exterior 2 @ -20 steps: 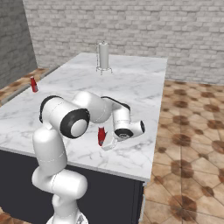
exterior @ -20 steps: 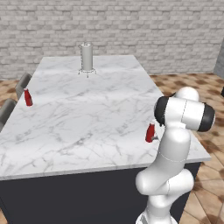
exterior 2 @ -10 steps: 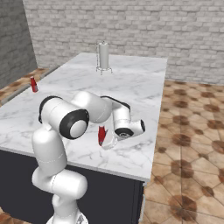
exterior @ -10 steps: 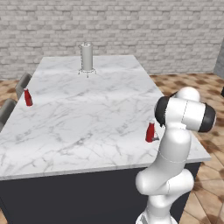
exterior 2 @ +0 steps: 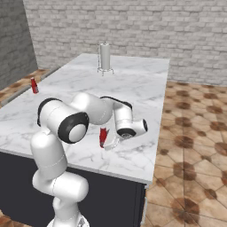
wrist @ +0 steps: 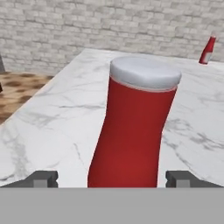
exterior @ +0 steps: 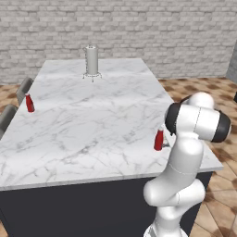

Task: The dining table condiment station is running low on ketchup. Refill the condiment station by opening the cabinet and taking the ketchup from the cabinet and placing it on the dining table.

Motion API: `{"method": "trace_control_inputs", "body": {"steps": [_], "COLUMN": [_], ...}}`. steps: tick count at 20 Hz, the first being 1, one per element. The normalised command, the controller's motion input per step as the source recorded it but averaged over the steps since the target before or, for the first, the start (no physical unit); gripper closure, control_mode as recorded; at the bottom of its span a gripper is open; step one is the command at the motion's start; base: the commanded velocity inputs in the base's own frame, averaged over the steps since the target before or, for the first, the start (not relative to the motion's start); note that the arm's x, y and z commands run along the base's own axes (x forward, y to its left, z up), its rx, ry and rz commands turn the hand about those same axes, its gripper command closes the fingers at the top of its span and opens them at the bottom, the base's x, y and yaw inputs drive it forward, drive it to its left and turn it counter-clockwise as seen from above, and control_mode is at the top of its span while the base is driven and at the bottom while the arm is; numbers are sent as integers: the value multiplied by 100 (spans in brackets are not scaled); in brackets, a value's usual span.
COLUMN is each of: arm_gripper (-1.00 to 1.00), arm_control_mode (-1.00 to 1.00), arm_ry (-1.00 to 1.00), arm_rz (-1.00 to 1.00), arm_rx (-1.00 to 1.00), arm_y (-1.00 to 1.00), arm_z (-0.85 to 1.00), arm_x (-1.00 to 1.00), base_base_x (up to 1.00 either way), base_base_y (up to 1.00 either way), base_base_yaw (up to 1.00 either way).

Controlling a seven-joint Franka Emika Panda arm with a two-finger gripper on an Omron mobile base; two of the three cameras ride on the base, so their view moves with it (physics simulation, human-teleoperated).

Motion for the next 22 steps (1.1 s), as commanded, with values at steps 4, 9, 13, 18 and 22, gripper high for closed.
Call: {"method": "trace_control_inputs", "body": {"steps": [4, 9, 13, 18, 22], "arm_gripper": [-100, -100, -100, -100, -100], "arm_control_mode": [-100, -100, -100, -100, -100], "arm_ry": [0, 0, 0, -9, -17], "arm_rz": [0, -3, -2, 0, 0], "arm_rx": [2, 6, 6, 0, 0], "arm_y": [-23, -38, -21, 0, 0], "arm_z": [21, 29, 38, 63, 79], "arm_x": [-21, -46, -73, -78, -74], "base_base_x": [0, 0, 0, 0, 0], "base_base_y": [0, 0, 0, 0, 0], "base_base_yaw": [0, 0, 0, 0, 0]}}
